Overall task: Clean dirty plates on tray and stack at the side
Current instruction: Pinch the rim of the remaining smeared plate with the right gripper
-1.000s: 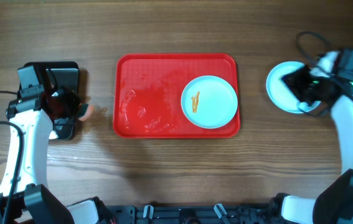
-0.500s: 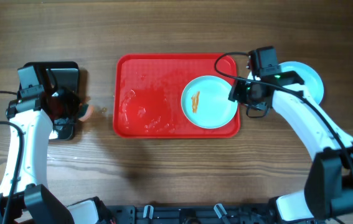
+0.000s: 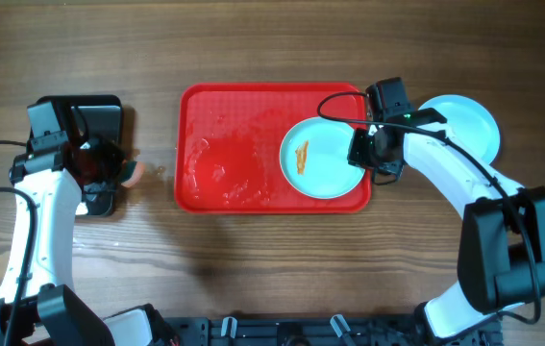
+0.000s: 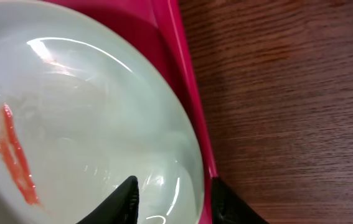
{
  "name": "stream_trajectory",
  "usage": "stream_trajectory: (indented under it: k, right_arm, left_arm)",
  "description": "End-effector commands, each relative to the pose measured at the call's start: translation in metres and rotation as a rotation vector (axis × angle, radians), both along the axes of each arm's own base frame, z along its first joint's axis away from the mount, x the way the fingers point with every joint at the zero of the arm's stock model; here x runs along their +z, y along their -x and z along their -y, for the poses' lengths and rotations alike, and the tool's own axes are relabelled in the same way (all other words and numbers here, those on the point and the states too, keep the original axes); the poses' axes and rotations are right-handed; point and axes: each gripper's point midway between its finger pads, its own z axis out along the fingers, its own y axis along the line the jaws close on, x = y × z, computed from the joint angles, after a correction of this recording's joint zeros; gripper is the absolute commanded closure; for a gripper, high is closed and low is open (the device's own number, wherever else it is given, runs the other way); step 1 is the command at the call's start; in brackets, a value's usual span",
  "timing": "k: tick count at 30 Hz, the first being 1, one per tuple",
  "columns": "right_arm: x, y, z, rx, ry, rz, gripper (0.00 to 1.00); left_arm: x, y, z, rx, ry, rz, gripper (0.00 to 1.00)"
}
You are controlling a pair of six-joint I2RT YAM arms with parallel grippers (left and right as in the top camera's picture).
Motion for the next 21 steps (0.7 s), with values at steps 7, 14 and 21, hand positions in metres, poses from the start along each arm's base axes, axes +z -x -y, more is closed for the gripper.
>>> stream_trajectory:
  k: [7, 14, 21]
  right_arm:
    - [-0.011, 0.006, 0.009, 0.002, 0.058, -0.027, 0.61]
    - [-0.012, 0.009, 0.004, 0.009, 0.024, -0.044, 0.69]
    - [-0.014, 0.012, -0.004, 0.013, -0.018, -0.064, 0.72]
  left_arm:
    - [-0.004, 0.001, 0.004, -0.028, 0.010, -0.010, 0.96]
    - [-0.004, 0.001, 0.004, -0.028, 0.011, -0.009, 0.96]
    - [-0.004, 0.001, 0.004, -0.028, 0.010, -0.010, 0.96]
